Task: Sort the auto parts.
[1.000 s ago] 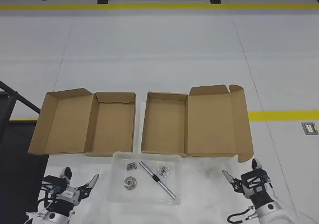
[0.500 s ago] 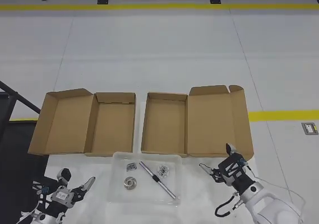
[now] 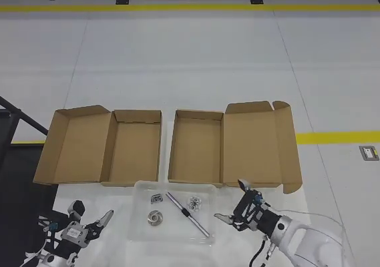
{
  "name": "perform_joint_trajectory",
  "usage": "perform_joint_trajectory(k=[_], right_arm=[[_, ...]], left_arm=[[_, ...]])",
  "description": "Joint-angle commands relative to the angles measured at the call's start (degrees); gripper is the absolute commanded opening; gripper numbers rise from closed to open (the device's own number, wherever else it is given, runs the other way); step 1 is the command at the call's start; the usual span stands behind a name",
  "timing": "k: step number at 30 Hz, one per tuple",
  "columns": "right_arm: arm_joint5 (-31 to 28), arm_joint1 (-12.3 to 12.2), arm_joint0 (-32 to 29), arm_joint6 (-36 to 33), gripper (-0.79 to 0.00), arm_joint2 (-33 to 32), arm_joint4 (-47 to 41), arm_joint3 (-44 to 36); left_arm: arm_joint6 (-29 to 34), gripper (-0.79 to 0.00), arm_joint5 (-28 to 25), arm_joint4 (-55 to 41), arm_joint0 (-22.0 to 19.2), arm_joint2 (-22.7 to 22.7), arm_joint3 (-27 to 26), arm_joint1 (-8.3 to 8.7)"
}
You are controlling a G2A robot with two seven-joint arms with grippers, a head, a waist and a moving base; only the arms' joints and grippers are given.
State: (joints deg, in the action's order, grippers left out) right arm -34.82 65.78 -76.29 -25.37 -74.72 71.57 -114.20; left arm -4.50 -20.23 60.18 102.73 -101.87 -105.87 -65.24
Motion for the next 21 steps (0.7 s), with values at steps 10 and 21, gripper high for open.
perform_joint_trajectory(k=[10, 21], right_arm=[[-3.35, 2.84, 23.69, -27.31, 0.0, 17.88, -21.11, 17.95], [-3.3, 2.88, 23.67, -28.45, 0.0, 19.07, -19.05, 18.2]], left_arm=[[-0.39, 0.0, -0.33, 0.36, 0.52, -0.31, -0.26, -0.08], [-0.39, 0.0, -0.33, 0.36, 0.52, -0.31, -0.26, -0.08]])
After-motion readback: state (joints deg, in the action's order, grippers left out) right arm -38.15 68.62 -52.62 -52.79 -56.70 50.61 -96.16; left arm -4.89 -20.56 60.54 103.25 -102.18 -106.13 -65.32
